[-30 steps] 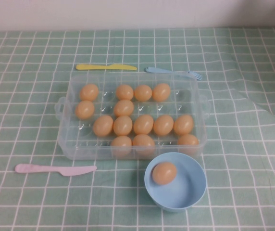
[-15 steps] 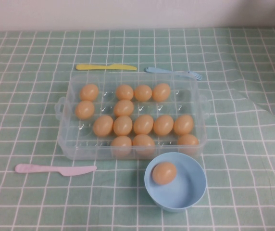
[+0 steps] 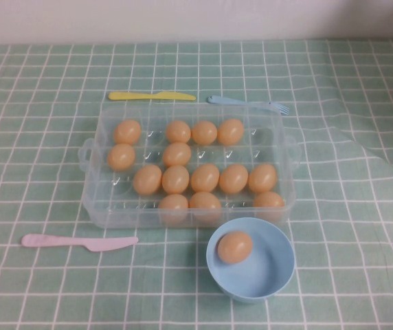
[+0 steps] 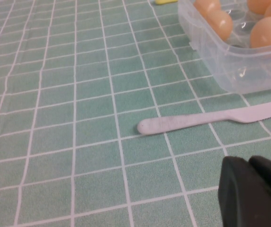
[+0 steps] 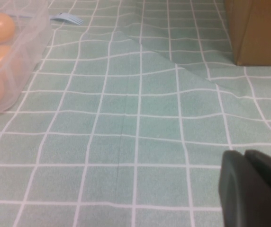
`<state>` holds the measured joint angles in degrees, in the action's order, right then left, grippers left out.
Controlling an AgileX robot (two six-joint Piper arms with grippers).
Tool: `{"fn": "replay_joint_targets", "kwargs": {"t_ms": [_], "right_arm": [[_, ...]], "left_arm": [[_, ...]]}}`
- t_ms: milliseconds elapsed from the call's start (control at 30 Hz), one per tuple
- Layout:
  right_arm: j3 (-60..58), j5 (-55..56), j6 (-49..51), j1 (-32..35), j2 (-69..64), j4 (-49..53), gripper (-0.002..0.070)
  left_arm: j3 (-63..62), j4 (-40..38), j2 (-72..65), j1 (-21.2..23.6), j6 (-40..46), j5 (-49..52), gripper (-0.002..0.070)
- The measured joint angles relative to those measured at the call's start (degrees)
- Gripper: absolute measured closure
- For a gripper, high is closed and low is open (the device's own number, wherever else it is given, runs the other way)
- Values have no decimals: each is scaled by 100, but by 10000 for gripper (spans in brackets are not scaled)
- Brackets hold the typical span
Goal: Take an egg out of the egg box
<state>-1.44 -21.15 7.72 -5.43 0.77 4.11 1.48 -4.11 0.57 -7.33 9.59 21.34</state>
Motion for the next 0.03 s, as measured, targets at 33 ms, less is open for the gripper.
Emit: {"fn": "replay_joint_targets", "kwargs": {"t_ms": [33], "right_arm": [[0,0,0,0,0,0,694]], "left_arm": [[0,0,0,0,0,0,677]]}}
